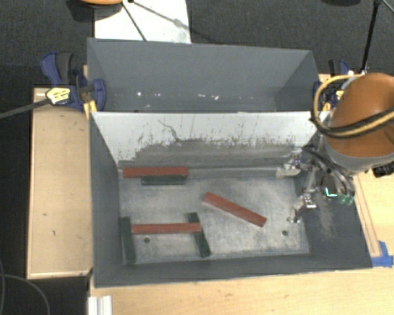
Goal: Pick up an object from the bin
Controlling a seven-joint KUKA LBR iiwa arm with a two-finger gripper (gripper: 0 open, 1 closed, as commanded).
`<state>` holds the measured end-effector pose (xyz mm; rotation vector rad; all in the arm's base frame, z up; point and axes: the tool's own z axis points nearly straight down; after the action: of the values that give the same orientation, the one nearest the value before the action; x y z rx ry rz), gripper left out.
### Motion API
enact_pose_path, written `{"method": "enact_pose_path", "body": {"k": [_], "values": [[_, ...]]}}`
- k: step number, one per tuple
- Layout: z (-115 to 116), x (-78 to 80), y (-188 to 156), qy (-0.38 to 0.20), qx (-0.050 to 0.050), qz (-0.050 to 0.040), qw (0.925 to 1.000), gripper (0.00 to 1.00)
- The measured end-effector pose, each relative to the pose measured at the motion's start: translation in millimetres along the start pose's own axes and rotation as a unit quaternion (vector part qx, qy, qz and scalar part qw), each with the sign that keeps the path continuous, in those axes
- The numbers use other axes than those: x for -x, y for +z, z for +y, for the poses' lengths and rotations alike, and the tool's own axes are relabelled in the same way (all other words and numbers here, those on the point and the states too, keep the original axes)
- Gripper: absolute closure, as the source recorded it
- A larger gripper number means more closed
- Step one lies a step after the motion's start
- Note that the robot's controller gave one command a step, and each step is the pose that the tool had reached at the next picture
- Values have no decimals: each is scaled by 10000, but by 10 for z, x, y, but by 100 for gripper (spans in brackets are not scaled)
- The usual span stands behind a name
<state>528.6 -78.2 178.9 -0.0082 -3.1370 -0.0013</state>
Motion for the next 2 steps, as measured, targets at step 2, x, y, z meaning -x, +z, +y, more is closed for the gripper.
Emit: {"method": "enact_pose_path", "body": {"k": [2], "values": [[89, 29, 508, -185, -11, -67, 9998, 0]]}}
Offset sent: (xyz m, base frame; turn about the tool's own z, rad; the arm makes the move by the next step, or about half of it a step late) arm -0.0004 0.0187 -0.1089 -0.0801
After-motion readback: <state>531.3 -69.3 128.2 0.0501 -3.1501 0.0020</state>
